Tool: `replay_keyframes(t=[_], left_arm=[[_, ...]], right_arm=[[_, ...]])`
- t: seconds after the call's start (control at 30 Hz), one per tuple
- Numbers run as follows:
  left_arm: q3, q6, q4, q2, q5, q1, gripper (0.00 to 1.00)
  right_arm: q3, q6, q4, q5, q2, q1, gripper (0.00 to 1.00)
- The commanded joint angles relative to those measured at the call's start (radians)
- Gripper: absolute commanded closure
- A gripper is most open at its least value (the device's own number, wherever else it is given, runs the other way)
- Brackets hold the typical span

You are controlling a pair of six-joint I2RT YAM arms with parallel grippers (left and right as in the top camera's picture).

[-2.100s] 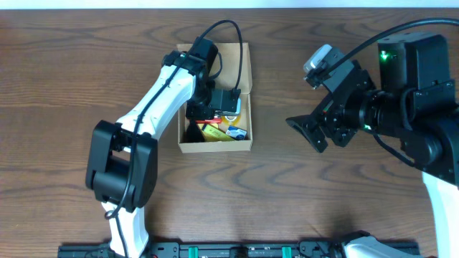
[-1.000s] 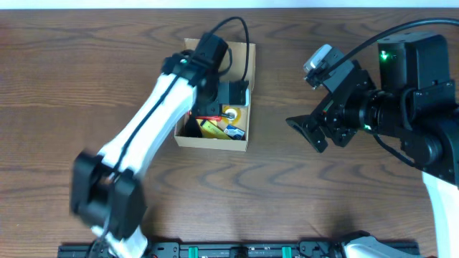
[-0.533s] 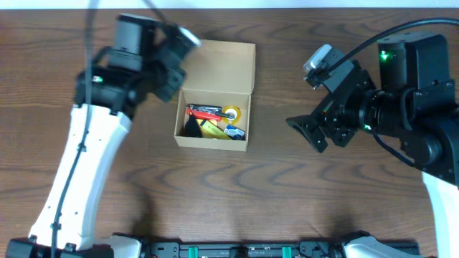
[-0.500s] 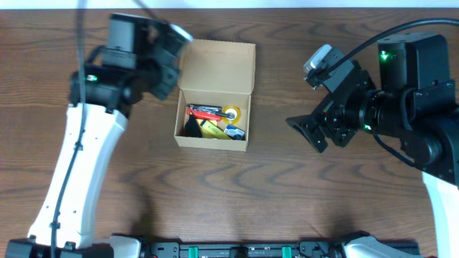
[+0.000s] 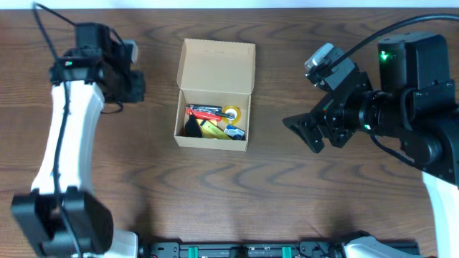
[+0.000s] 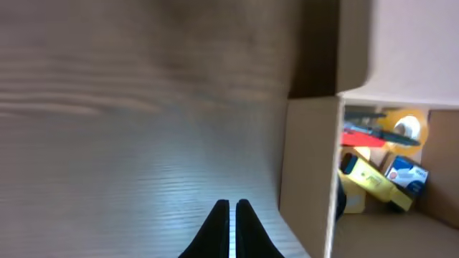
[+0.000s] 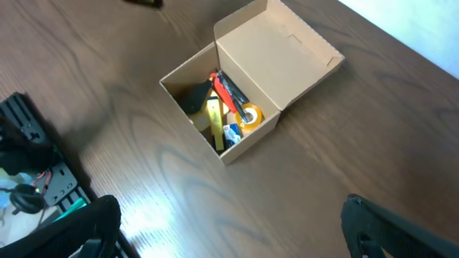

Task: Pack container
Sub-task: 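Lift the left gripper out and move it toward the box lid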

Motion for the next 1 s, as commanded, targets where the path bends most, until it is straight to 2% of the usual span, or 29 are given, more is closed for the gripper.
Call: replay_keyframes(t=[0.0, 0.2, 0.57, 0.97], left_arm=[[-0.069, -0.020, 0.043, 0.050, 0.120, 0.002, 0.94], [-0.167, -0.088, 0.119, 0.092, 0.165, 0.004, 0.94], [-0.242, -0.139, 0.119, 0.113, 0.335, -0.008, 0.94], [-0.242, -0.142, 0.071, 0.113, 0.336, -0.069, 0.94]], right_arm=[[0.003, 0.023, -0.008, -0.036, 0.000, -0.001, 0.01], [0.003, 0.049, -0.029, -0.040, 0.000, -0.001, 0.01], [0.003, 0.049, -0.020, -0.039, 0.000, -0.001, 0.01], [0.003, 0.057, -0.006, -0.039, 0.001, -0.001, 0.01]])
